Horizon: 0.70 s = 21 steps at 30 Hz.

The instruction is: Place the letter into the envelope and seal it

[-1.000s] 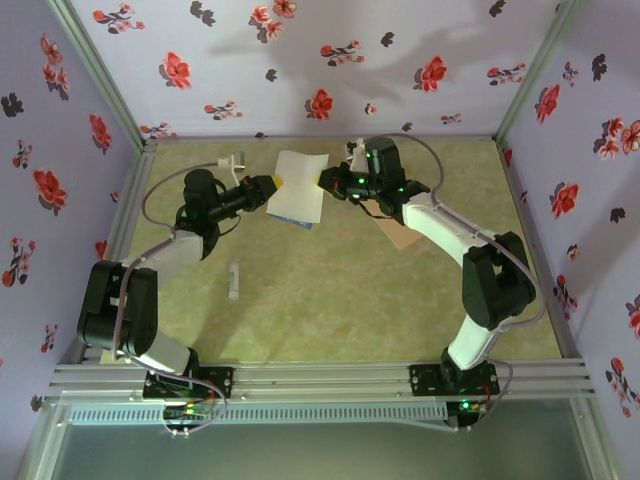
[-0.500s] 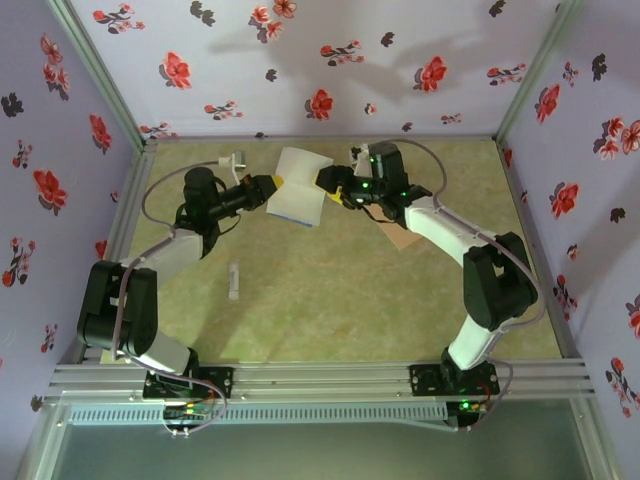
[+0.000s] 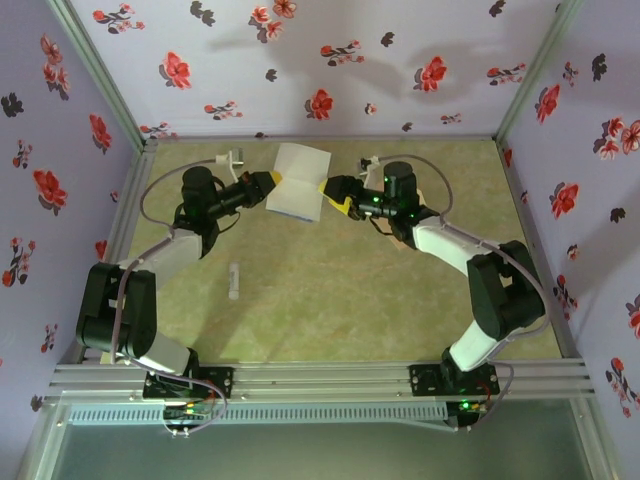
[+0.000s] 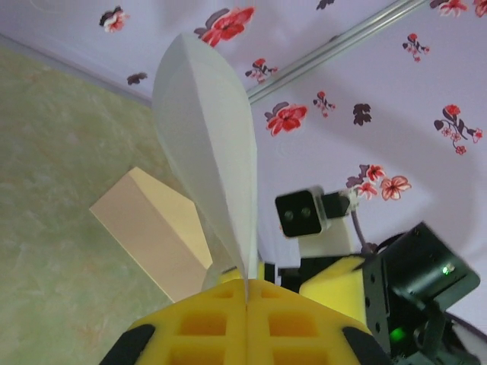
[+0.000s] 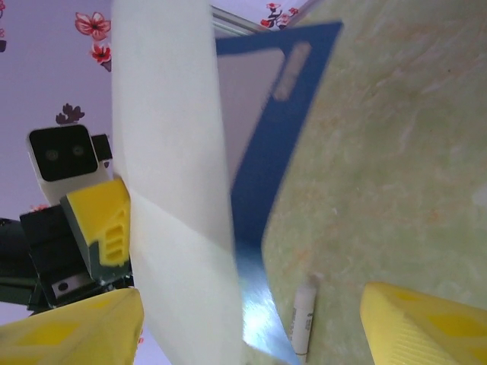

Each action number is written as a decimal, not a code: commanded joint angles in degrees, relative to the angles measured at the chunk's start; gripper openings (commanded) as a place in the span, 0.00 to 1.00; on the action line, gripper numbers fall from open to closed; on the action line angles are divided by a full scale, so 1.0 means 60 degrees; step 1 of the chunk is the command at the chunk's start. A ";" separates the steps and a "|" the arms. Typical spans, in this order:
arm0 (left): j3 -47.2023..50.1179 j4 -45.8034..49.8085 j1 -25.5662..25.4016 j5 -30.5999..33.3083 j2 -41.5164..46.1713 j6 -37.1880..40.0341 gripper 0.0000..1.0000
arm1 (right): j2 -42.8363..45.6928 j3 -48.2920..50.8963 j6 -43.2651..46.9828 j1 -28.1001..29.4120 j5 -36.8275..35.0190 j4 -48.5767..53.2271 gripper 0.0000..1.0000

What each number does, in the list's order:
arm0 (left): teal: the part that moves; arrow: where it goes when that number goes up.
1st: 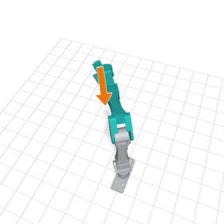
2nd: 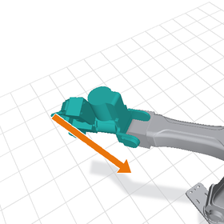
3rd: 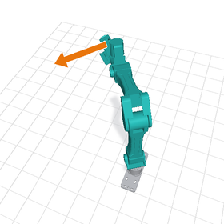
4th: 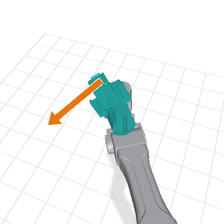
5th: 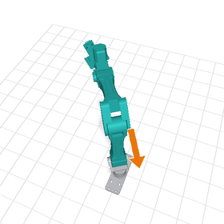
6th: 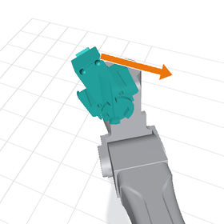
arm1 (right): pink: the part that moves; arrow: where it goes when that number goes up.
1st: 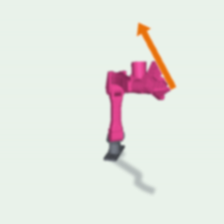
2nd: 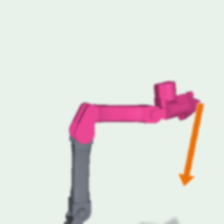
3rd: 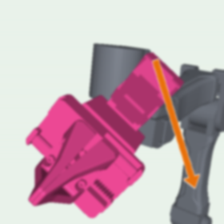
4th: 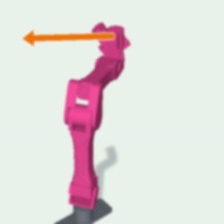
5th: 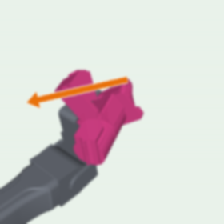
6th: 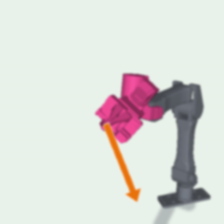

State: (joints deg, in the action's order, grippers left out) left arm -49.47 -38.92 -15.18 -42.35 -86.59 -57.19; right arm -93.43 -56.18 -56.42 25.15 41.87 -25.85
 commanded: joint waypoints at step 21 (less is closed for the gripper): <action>-0.0001 -0.1849 -0.0101 0.0349 0.0092 -0.1502 0.00 | -0.0981 -0.0418 -0.1529 0.0702 0.1428 -0.4306 0.64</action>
State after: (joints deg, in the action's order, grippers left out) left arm -49.45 -46.96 -15.49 -40.51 -86.59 -65.69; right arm -98.52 -56.77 -63.81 29.30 48.56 -46.11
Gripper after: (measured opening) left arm 0.061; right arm 0.649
